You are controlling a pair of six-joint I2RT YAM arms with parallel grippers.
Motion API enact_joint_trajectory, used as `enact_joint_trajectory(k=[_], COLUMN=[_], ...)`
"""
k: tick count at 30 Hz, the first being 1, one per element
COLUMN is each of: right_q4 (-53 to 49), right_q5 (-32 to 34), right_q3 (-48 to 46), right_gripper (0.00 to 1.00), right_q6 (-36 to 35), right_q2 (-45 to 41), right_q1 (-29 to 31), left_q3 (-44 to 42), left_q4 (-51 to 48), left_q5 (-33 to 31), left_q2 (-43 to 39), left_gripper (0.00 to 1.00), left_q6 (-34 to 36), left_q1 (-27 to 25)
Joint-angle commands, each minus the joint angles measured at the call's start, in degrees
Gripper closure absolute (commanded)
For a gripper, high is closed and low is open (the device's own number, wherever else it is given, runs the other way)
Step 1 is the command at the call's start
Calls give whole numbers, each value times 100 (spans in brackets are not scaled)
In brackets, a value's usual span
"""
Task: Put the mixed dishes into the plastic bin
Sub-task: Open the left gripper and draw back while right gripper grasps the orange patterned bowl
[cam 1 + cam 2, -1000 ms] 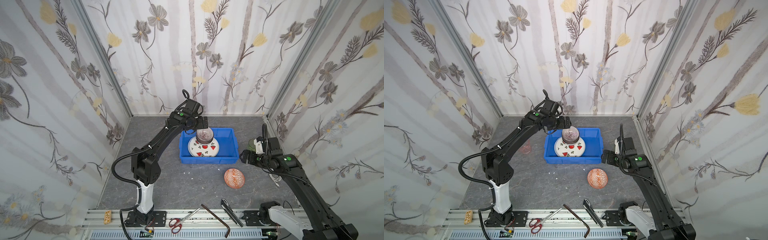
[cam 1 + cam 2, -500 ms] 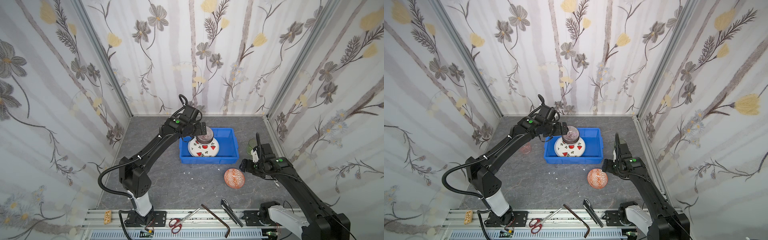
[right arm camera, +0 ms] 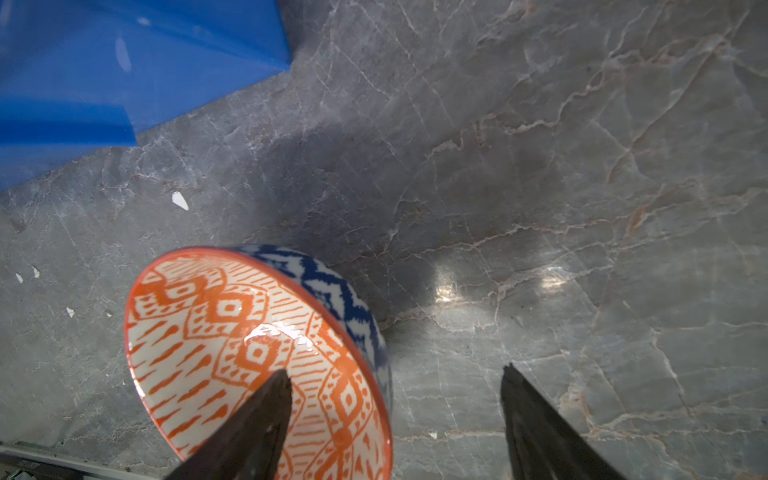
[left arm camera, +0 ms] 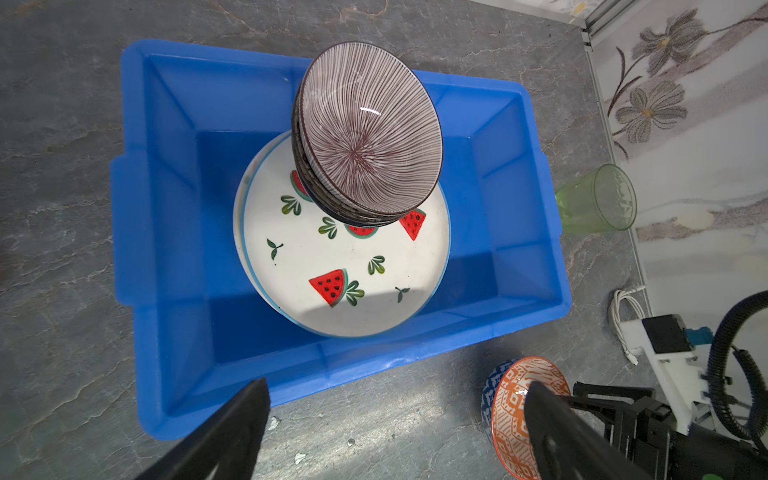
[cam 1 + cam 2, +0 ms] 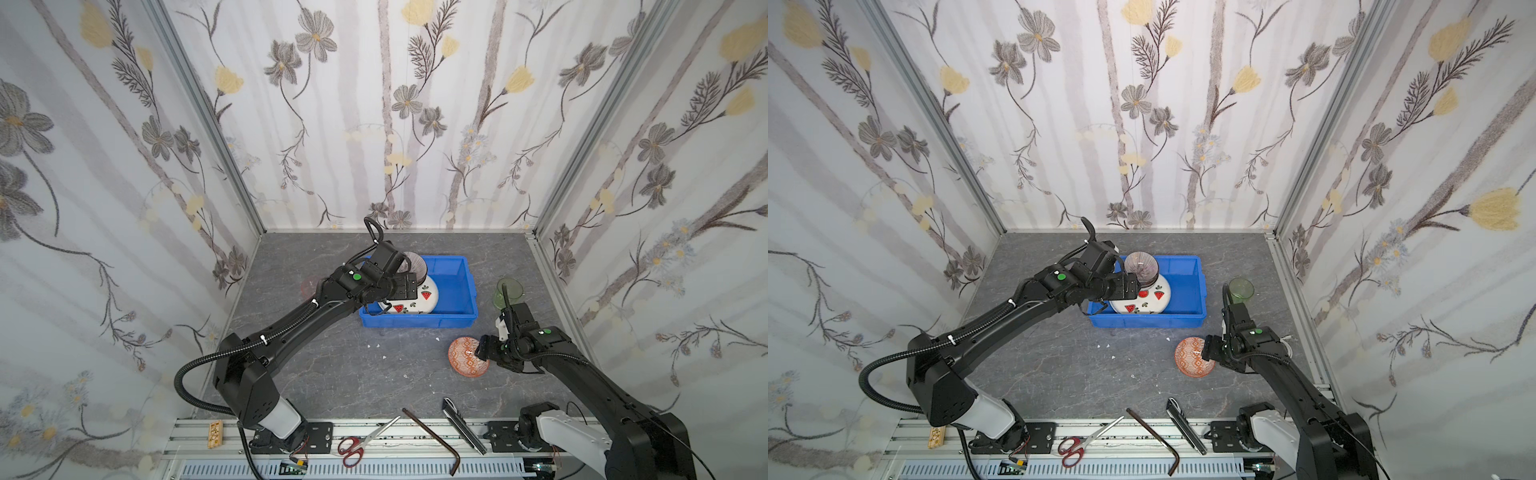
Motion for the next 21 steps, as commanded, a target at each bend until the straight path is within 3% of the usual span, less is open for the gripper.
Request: enact_joint_trajectory(k=[1, 6, 16, 21], right_q4=[408, 589, 771, 780], right_q5=[-95, -75, -25, 51], right_q3=[-32, -90, -133, -135], right_gripper=[27, 36, 65, 70], right_q6=[140, 203, 255, 249], right_q2=[63, 177, 319, 368], right_q1=[70, 142, 274, 309], left_q3=[-248, -422, -676, -615], left_q4=[465, 564, 719, 715], left_q5=[-54, -14, 99, 84], left_q2=[-145, -191, -187, -122], left_gripper=[2, 5, 6, 6], left_q6=[-204, -201, -412, -370], left_q1=[-80, -273, -354, -392])
